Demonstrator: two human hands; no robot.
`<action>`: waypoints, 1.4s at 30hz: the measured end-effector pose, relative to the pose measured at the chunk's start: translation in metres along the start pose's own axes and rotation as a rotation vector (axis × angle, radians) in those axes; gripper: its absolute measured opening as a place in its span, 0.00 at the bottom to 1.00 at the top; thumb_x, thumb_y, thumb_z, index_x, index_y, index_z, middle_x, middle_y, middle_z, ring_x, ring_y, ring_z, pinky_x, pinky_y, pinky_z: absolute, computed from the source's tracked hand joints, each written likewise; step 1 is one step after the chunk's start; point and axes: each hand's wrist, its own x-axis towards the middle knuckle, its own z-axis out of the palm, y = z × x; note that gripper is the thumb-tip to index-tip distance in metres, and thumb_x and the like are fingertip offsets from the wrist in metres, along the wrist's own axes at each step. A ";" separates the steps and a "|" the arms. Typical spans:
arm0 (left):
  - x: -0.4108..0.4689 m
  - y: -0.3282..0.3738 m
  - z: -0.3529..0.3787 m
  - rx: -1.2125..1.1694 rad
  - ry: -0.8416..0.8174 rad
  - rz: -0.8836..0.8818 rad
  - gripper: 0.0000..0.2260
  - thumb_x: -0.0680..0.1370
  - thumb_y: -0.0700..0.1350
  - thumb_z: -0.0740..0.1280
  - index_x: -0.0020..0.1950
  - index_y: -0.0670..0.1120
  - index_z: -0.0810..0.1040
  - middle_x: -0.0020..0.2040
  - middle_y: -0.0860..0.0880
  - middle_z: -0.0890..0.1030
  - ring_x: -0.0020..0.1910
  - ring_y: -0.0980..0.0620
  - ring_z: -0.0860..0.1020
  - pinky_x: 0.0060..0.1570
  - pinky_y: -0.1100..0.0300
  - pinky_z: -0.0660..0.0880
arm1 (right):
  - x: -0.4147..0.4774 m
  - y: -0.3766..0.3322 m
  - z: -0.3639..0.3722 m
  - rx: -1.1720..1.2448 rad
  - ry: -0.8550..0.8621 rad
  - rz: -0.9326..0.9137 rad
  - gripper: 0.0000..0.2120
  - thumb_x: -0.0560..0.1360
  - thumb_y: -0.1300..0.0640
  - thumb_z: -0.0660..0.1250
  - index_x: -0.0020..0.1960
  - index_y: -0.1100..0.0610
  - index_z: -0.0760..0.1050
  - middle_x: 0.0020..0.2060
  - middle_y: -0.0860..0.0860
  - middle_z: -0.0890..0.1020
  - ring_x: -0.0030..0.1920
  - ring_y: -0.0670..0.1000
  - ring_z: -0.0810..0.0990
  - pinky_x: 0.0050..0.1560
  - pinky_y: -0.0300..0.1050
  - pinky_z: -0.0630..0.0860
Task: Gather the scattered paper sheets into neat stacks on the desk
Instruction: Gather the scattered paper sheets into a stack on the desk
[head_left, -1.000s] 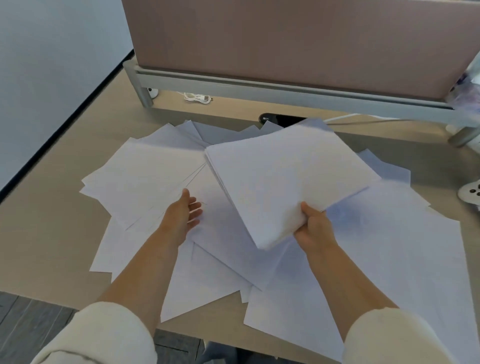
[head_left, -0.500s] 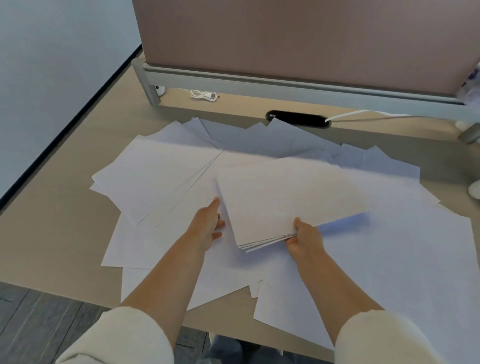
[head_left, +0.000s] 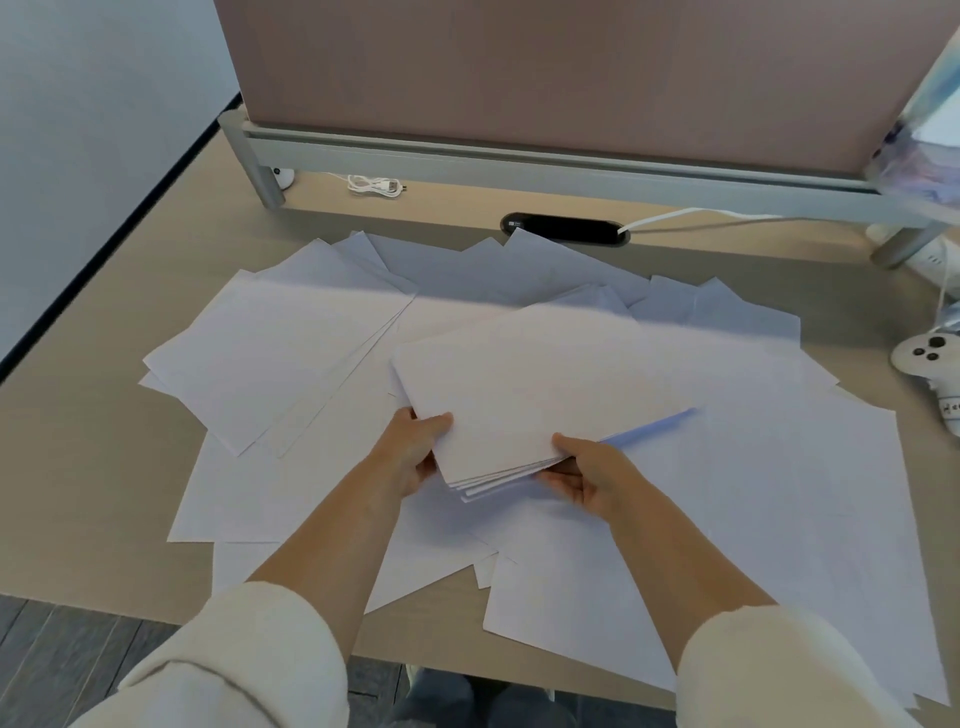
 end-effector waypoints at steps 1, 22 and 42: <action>0.001 -0.001 0.002 0.025 -0.001 0.020 0.16 0.78 0.37 0.64 0.66 0.41 0.68 0.60 0.44 0.77 0.51 0.45 0.77 0.40 0.55 0.76 | -0.004 -0.002 -0.004 -0.089 -0.013 0.018 0.13 0.77 0.52 0.65 0.49 0.63 0.75 0.31 0.56 0.83 0.25 0.50 0.82 0.21 0.36 0.75; -0.011 -0.008 -0.016 0.354 0.461 0.297 0.19 0.82 0.50 0.53 0.70 0.43 0.68 0.69 0.43 0.70 0.67 0.43 0.68 0.69 0.49 0.63 | -0.019 -0.034 -0.011 0.586 -0.127 -0.442 0.19 0.79 0.72 0.52 0.56 0.51 0.72 0.47 0.46 0.80 0.46 0.48 0.79 0.34 0.38 0.81; -0.013 -0.028 -0.048 0.933 0.289 0.272 0.11 0.75 0.41 0.67 0.56 0.39 0.76 0.45 0.46 0.77 0.46 0.47 0.74 0.46 0.57 0.69 | 0.005 -0.020 -0.029 0.328 -0.207 -0.348 0.18 0.77 0.71 0.55 0.62 0.55 0.70 0.50 0.51 0.80 0.48 0.54 0.79 0.51 0.51 0.76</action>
